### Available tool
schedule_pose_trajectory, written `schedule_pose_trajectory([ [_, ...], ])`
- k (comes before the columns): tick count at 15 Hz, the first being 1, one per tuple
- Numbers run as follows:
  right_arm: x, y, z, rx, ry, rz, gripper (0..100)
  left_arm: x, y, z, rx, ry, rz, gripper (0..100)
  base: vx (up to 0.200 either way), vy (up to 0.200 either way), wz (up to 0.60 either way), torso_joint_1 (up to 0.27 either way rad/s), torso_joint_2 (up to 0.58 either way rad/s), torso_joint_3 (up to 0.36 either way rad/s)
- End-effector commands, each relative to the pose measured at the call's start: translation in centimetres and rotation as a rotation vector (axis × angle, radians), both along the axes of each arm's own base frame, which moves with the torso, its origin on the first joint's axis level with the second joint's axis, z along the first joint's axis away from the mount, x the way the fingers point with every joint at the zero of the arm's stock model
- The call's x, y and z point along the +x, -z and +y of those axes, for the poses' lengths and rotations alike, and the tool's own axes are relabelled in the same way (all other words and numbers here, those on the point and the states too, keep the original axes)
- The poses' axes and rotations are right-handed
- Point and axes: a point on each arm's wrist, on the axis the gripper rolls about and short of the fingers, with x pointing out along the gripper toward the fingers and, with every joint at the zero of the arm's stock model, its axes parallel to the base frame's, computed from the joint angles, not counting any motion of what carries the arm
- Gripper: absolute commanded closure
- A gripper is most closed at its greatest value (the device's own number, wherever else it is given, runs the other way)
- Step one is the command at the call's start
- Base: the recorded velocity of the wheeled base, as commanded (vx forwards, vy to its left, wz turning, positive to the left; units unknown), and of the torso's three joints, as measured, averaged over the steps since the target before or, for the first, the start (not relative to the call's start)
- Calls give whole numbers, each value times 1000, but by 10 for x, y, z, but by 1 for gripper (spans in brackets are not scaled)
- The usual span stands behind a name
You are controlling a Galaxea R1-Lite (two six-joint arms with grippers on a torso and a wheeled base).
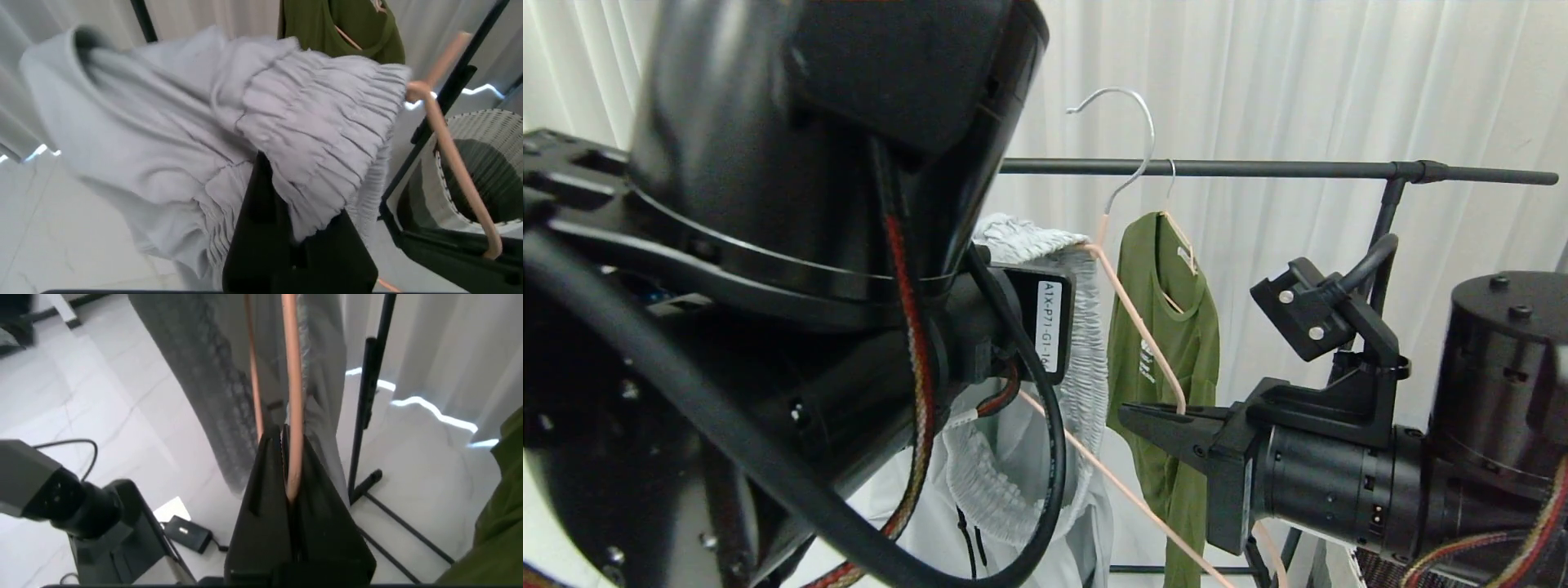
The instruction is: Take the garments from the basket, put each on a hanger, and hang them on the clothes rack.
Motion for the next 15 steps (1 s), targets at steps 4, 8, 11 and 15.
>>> schedule_pose_trajectory([
  [4, -1, -7, -1, 30, -6, -50, 100, -3, -1, -1, -6, 11, -2, 0, 0, 0, 0, 0, 0, 0],
  [8, 0, -11, -1, 67, 20, -84, 100, -9, -3, 8, -14, 13, -6, 0, 0, 0, 0, 0, 0, 0],
  [11, 0, -12, -1, 92, 36, -110, 100, -16, -5, 20, -22, 16, -12, 0, 0, 0, 0, 0, 0, 0],
  [15, -3, -4, -7, 107, 34, -165, 100, -24, -6, 31, -28, 20, -17, 0, 0, 0, 0, 0, 0, 0],
])
